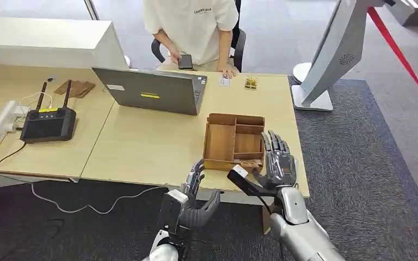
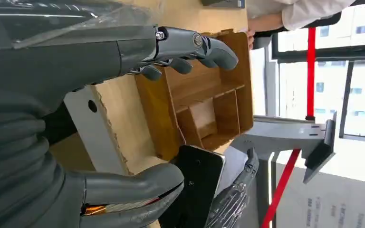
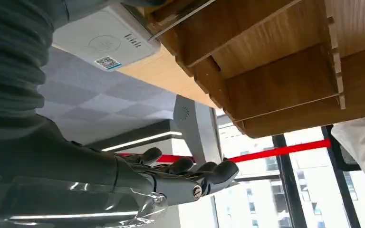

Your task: Pass the card to the sensor for recognition and then transmit it.

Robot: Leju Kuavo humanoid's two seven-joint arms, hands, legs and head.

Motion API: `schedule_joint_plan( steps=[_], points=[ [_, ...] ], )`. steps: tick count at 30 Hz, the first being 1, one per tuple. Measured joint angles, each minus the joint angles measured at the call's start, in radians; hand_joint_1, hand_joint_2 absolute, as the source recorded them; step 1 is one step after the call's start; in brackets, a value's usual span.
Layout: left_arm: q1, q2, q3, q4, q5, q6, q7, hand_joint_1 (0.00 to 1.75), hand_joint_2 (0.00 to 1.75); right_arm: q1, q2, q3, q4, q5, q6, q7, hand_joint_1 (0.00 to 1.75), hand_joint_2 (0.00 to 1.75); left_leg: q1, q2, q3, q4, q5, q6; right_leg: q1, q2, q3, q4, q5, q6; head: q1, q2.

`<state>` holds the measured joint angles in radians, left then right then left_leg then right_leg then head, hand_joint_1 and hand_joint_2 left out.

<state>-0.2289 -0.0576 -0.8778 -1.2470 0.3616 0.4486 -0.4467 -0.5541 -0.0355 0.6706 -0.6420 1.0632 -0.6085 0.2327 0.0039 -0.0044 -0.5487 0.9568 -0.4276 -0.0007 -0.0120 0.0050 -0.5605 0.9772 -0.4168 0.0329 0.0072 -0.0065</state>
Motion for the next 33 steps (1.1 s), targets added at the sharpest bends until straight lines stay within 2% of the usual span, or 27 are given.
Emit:
schedule_joint_plan(
  steps=[10, 11, 13, 26, 27, 28, 29, 33],
  points=[
    [0.000, -0.001, 0.000, 0.002, 0.000, 0.000, 0.000, 0.00, 1.75, -0.003, 0.000, 0.000, 0.013, 0.000, 0.000, 0.000, 0.00, 1.75, 0.000, 0.000, 0.000, 0.000, 0.000, 0.000, 0.000, 0.000, 0.000, 0.000, 0.000, 0.000, 0.000, 0.000],
    [-0.001, -0.002, 0.000, 0.002, 0.000, 0.000, 0.000, 0.00, 1.75, -0.004, 0.000, 0.000, 0.014, 0.000, 0.000, 0.000, 0.07, 1.75, 0.000, 0.000, 0.000, 0.000, 0.000, 0.000, 0.000, 0.000, 0.000, 0.000, 0.000, 0.000, 0.000, 0.000],
    [-0.002, -0.002, 0.000, 0.005, 0.000, 0.000, 0.000, 0.00, 1.75, -0.007, 0.000, 0.000, 0.019, -0.002, 0.000, -0.003, 0.00, 1.75, 0.000, 0.000, 0.000, 0.000, 0.000, 0.000, 0.000, 0.000, 0.000, 0.000, 0.000, 0.000, 0.000, 0.000],
    [-0.008, -0.008, 0.000, 0.018, -0.004, -0.006, 0.000, 0.00, 1.75, -0.018, 0.014, 0.000, 0.036, -0.005, 0.002, -0.031, 0.00, 1.75, 0.000, 0.000, 0.000, 0.000, 0.000, 0.000, 0.000, 0.000, 0.000, 0.000, 0.000, 0.000, 0.000, 0.000],
    [-0.008, -0.008, 0.000, 0.019, -0.005, -0.006, 0.000, 0.00, 1.75, -0.018, 0.017, 0.000, 0.037, -0.004, 0.002, -0.034, 0.12, 1.75, 0.000, 0.000, 0.000, 0.000, 0.000, 0.000, 0.000, 0.000, 0.000, 0.000, 0.000, 0.000, 0.000, 0.000],
    [-0.009, -0.009, 0.000, 0.021, -0.005, -0.007, 0.000, 0.00, 1.75, -0.018, 0.020, 0.000, 0.038, -0.002, 0.003, -0.037, 0.12, 1.75, 0.000, 0.000, 0.000, 0.000, 0.000, 0.000, 0.000, 0.000, 0.000, 0.000, 0.000, 0.000, 0.000, 0.000],
    [-0.011, -0.011, 0.000, 0.024, -0.005, -0.008, 0.000, 0.00, 1.75, -0.018, 0.023, 0.001, 0.037, 0.001, 0.003, -0.040, 1.75, 1.75, 0.000, 0.000, 0.000, 0.000, 0.000, 0.000, 0.000, 0.000, 0.000, 0.000, 0.000, 0.000, 0.000, 0.000],
    [-0.014, -0.014, 0.000, 0.027, -0.006, -0.013, 0.000, 0.00, 1.75, -0.018, 0.038, 0.005, 0.037, 0.006, 0.012, -0.048, 1.75, 1.75, 0.000, 0.000, 0.000, 0.000, 0.000, 0.000, 0.000, 0.000, 0.000, 0.000, 0.000, 0.000, 0.000, 0.000]
  ],
)
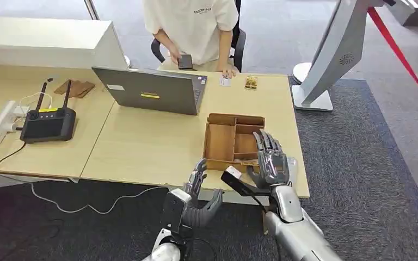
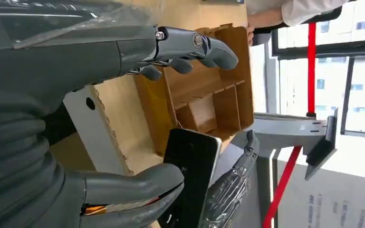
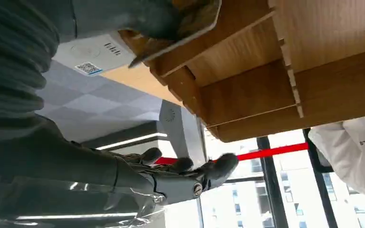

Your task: Pass the card to the sensor for recognition and then transmit it.

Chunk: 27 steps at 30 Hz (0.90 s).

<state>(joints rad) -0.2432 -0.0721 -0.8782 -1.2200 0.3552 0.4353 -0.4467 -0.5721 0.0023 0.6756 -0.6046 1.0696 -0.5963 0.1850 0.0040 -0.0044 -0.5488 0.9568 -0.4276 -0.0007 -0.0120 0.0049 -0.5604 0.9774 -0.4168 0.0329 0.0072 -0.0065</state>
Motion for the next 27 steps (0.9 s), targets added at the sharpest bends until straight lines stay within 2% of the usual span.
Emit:
schedule_joint_plan(
  steps=[22, 27],
  points=[
    [-0.002, -0.002, 0.000, 0.008, -0.001, 0.007, 0.011, 0.00, 1.75, -0.004, 0.024, 0.005, 0.010, -0.022, 0.059, -0.019, 1.75, 1.75, 0.000, 0.000, 0.000, 0.000, 0.000, 0.000, 0.000, 0.000, 0.000, 0.000, 0.000, 0.000, 0.000, 0.000],
    [-0.003, -0.002, 0.000, 0.013, 0.000, 0.013, 0.012, 0.00, 1.75, -0.004, 0.025, 0.005, 0.014, -0.026, 0.049, -0.024, 1.75, 1.75, 0.000, 0.000, 0.000, 0.000, 0.000, 0.000, 0.000, 0.000, 0.000, 0.000, 0.000, 0.000, 0.000, 0.000]
  ],
)
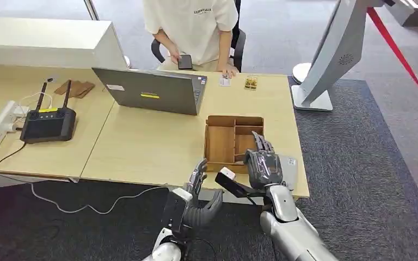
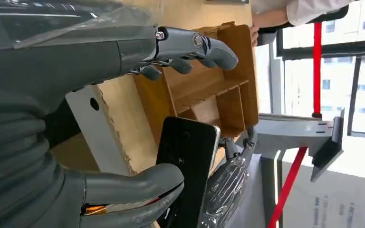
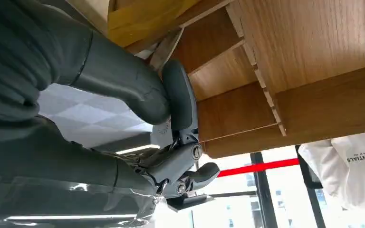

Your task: Pass the card to the sensor for recognition and then transmit it.

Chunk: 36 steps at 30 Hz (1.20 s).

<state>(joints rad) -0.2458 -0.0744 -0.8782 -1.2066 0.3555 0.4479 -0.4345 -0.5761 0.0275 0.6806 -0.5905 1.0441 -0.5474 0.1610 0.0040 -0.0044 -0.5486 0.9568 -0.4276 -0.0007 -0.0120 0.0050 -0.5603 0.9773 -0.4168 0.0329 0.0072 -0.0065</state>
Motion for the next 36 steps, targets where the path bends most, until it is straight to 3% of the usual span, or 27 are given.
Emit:
schedule_joint_plan(
  steps=[3, 5, 6, 7, 24, 36],
  points=[
    [0.001, 0.000, 0.000, 0.002, 0.000, 0.004, 0.000, 0.00, 1.75, 0.001, 0.000, 0.000, 0.000, 0.000, -0.008, 0.000, 1.75, 1.75, 0.000, 0.000, 0.000, 0.000, 0.000, 0.000, 0.000, 0.000, 0.000, 0.000, 0.000, 0.000, 0.000, 0.000],
    [0.001, 0.000, 0.000, 0.002, 0.002, 0.004, 0.001, 0.00, 1.75, 0.001, 0.000, 0.001, 0.000, 0.000, -0.008, 0.002, 1.57, 1.75, 0.000, 0.000, 0.000, 0.000, 0.000, 0.000, 0.000, 0.000, 0.000, 0.000, 0.000, 0.000, 0.000, 0.000],
    [0.001, 0.000, 0.000, 0.003, 0.003, 0.004, 0.002, 0.00, 1.75, 0.001, 0.000, 0.001, 0.000, 0.001, -0.008, 0.007, 0.86, 1.75, 0.000, 0.000, 0.000, 0.000, 0.000, 0.000, 0.000, 0.000, 0.000, 0.000, 0.000, 0.000, 0.000, 0.000],
    [0.001, 0.000, 0.000, 0.003, 0.003, 0.003, 0.002, 0.00, 1.75, 0.001, -0.001, 0.001, 0.000, 0.001, -0.008, 0.008, 0.00, 1.75, 0.000, 0.000, 0.000, 0.000, 0.000, 0.000, 0.000, 0.000, 0.000, 0.000, 0.000, 0.000, 0.000, 0.000],
    [-0.001, -0.004, 0.000, 0.023, 0.005, -0.007, -0.006, 0.00, 1.75, 0.009, -0.005, 0.002, -0.072, 0.019, -0.058, 0.025, 0.00, 1.75, 0.000, 0.000, 0.000, 0.000, 0.000, 0.000, 0.000, 0.000, 0.000, 0.000, 0.000, 0.000, 0.000, 0.000],
    [-0.003, -0.005, 0.000, 0.029, 0.010, -0.001, -0.021, 0.00, 1.75, 0.012, -0.018, 0.002, -0.236, 0.070, -0.067, 0.057, 0.00, 1.75, 0.000, 0.000, 0.000, 0.000, 0.000, 0.000, 0.000, 0.000, 0.000, 0.000, 0.000, 0.000, 0.000, 0.000]
  ],
)
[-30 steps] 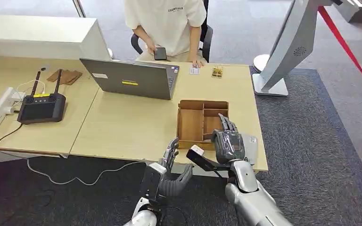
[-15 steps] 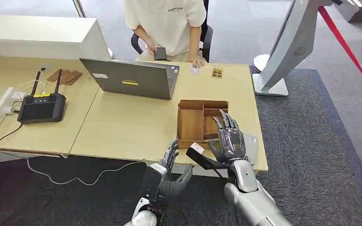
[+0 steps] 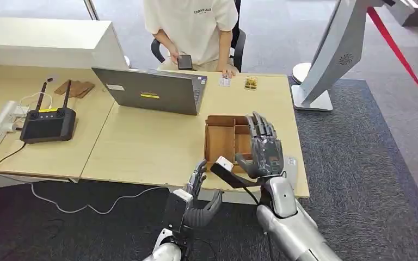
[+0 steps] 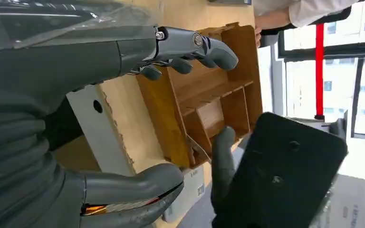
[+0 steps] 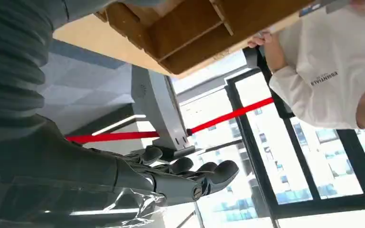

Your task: Pass the card to the sensor for recognition and then transmit it.

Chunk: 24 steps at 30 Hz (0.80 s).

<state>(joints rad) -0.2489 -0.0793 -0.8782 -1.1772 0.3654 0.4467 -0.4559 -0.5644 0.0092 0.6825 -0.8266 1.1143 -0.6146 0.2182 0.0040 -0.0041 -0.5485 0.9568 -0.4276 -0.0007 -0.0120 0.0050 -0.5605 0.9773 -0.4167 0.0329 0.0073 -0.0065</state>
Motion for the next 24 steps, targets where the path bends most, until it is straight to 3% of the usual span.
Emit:
schedule_joint_plan(
  steps=[5, 11, 24],
  points=[
    [0.000, 0.000, 0.000, 0.000, 0.005, 0.008, 0.000, 0.00, 1.75, 0.000, -0.010, 0.003, -0.069, 0.013, 0.082, 0.009, 0.00, 1.75, 0.000, 0.000, 0.000, 0.000, 0.000, 0.000, 0.000, 0.000, 0.000, 0.000, 0.000, 0.000, 0.000, 0.000],
    [0.000, 0.000, 0.000, 0.000, 0.011, 0.015, 0.000, 0.00, 1.75, 0.012, -0.023, 0.018, -0.077, -0.016, 0.194, -0.059, 0.00, 1.75, 0.000, 0.000, 0.000, 0.000, 0.000, 0.000, 0.000, 0.000, 0.000, 0.000, 0.000, 0.000, 0.000, 0.000],
    [0.000, 0.000, 0.000, 0.000, 0.012, 0.015, 0.006, 0.00, 1.75, 0.016, -0.035, 0.042, -0.025, -0.042, 0.205, -0.093, 0.00, 1.75, 0.000, 0.000, 0.000, 0.000, 0.000, 0.000, 0.000, 0.000, 0.000, 0.000, 0.000, 0.000, 0.000, 0.000]
  ],
)
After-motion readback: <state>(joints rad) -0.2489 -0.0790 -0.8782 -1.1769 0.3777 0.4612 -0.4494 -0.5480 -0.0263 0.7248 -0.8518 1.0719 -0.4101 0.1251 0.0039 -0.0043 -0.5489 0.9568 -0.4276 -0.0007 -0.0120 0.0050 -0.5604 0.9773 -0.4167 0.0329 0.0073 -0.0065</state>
